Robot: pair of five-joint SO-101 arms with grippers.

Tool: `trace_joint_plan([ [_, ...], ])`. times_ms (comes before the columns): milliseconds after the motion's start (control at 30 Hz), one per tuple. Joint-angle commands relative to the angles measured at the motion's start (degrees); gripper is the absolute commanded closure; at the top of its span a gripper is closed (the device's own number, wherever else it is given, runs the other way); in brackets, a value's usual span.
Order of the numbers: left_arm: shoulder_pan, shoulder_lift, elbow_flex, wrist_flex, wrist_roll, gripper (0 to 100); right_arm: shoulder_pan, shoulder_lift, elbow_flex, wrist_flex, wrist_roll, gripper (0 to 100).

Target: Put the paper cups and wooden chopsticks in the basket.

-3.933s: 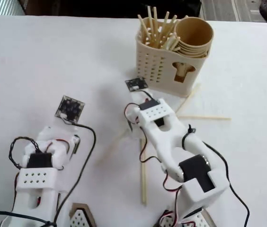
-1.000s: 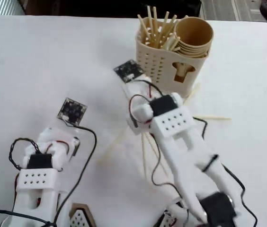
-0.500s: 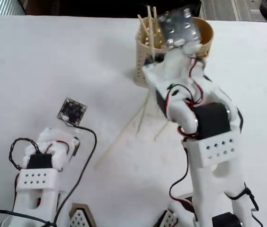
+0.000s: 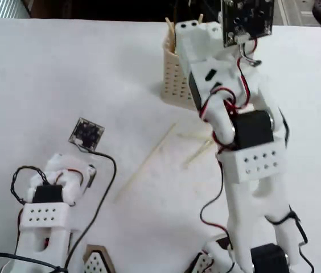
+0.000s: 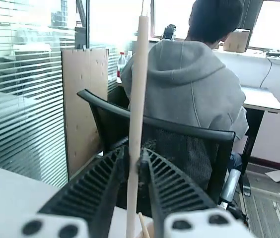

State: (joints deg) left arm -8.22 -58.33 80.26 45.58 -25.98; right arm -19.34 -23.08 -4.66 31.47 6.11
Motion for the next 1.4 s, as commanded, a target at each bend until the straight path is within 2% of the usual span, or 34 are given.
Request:
trace_joint_plan([
  [0, -0.1, -1.5, -0.3, -1.0, -0.9, 85, 1.8, 3.9, -2.5, -8.5, -0.3, 98.0],
  [200, -0.1, -1.5, -0.3, -1.0, -0.9, 85, 5.4, 12.3, -2.1, -11.8, -0.4, 98.0],
  [333, -0.1, -1.5, -0.3, -1.0, -0.9, 85, 6.3, 16.3, -2.1, -5.8, -0.4, 95.7],
  [500, -0.1, -1.5, -0.3, -1.0, -0.9, 85, 5.8, 17.6, -2.5, 1.9, -0.5, 83.0],
  [600, -0.1, -1.5, -0.2, -1.0, -0.9, 85, 6.1, 16.6, -4.0, 5.0, -0.5, 83.7],
  [800, -0.1, -1.5, -0.2, -1.0, -0.9, 85, 5.9, 8.2, -7.3, 25.6, -0.6, 84.1],
  [1033, -0.1, -1.5, -0.2, -1.0, -0.9, 85, 8.0, 1.1, -7.2, 48.3, -4.9, 84.1],
  [1367, -0.1, -1.5, -0.1, -1.0, -0.9, 85, 17.2, -0.2, -5.5, 65.3, -5.1, 84.0],
])
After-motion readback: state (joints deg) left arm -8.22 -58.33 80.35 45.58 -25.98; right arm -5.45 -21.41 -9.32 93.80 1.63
